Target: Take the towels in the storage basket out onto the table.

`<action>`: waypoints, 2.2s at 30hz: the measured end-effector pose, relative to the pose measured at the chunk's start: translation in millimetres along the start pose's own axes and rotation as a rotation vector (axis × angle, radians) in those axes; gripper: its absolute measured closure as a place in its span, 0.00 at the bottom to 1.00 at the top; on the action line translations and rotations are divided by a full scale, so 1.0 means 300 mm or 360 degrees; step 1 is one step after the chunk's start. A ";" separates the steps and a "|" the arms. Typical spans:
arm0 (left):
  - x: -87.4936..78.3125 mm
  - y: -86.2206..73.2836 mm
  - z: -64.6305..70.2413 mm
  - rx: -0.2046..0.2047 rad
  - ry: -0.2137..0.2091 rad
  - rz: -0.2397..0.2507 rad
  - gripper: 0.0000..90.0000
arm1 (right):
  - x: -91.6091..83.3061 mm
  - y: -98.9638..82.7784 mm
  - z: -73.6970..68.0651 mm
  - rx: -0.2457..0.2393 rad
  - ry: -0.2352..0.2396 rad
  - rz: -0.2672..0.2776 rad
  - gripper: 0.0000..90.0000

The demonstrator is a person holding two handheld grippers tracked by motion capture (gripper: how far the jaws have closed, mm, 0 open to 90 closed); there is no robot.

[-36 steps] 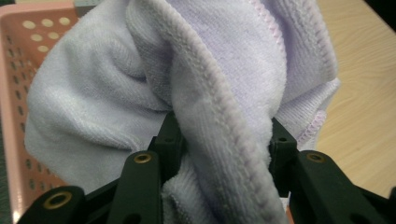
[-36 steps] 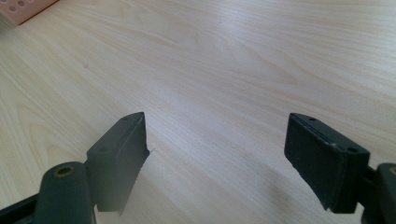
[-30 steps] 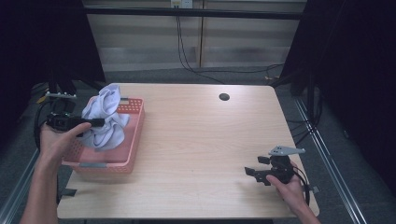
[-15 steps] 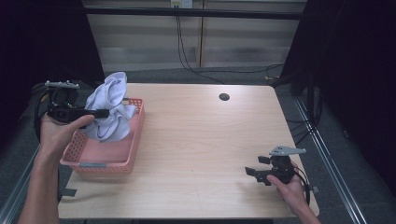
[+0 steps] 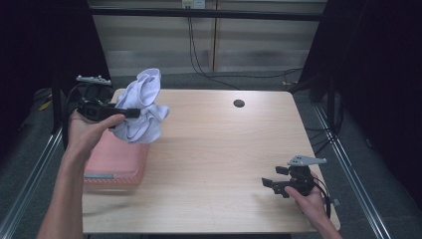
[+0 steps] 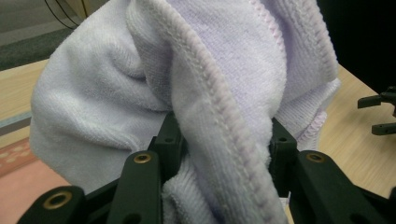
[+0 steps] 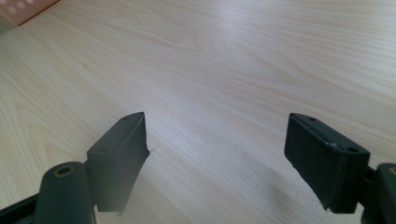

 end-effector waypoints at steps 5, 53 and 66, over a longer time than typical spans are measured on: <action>0.049 0.020 0.059 0.0027 -0.0094 0.0021 0.65 | -0.003 0.001 0.005 0.0001 -0.0003 0.0004 0.24; 0.547 -0.400 0.484 0.0286 -0.0545 -0.0164 0.22 | -0.003 0.010 -0.033 -0.0053 0.0027 0.0007 0.22; 0.318 -0.478 0.438 0.0187 -0.0435 -0.0066 0.38 | 0.064 0.174 -0.202 -0.0176 0.0277 0.0132 0.32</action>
Point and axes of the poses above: each handheld gripper's, and its own axes: x roughly forward along the jaws, y roughly out of its top, z roughly to its right, the point moved 3 cm from there along x, roughly forward along the jaws, and after that the axes turned 8 degrees about z, right-handed, at the moved point
